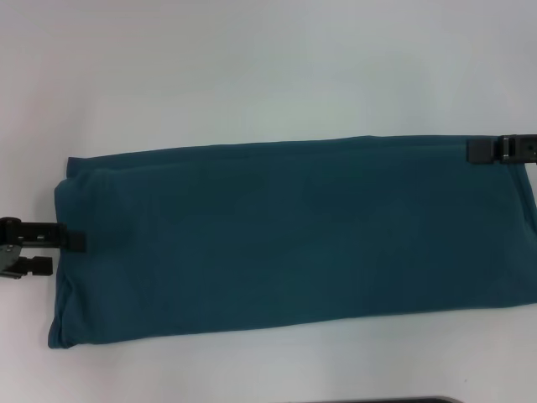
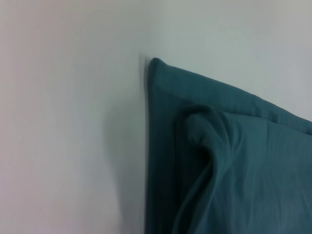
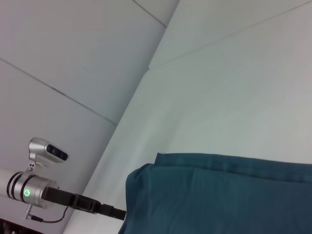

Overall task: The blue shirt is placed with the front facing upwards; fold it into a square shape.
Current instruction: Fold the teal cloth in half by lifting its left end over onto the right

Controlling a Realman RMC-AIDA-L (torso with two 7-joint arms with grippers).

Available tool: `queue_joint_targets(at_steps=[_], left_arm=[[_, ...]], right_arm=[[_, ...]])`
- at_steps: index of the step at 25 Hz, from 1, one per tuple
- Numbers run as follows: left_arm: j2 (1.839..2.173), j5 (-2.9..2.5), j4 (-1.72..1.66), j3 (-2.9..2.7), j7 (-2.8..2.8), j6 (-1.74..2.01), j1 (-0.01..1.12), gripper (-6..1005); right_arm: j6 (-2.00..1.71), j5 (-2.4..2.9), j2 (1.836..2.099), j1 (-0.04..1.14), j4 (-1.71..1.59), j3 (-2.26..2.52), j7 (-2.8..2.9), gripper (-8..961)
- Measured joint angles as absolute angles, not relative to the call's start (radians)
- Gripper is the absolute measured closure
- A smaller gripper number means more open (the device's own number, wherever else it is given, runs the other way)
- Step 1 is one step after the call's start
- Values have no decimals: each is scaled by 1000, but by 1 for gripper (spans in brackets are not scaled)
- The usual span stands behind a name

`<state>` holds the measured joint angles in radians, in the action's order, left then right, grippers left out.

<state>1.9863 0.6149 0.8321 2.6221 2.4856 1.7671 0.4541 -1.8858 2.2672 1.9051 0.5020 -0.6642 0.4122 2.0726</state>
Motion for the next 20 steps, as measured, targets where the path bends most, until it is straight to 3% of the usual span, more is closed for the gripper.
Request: queue_joint_targets(at_steps=[20], left_arm=[[1985, 589, 822, 2601, 2481, 1756, 461, 82]], right_arm=[[-1888, 2270, 1904, 493, -664, 413, 2072, 58]])
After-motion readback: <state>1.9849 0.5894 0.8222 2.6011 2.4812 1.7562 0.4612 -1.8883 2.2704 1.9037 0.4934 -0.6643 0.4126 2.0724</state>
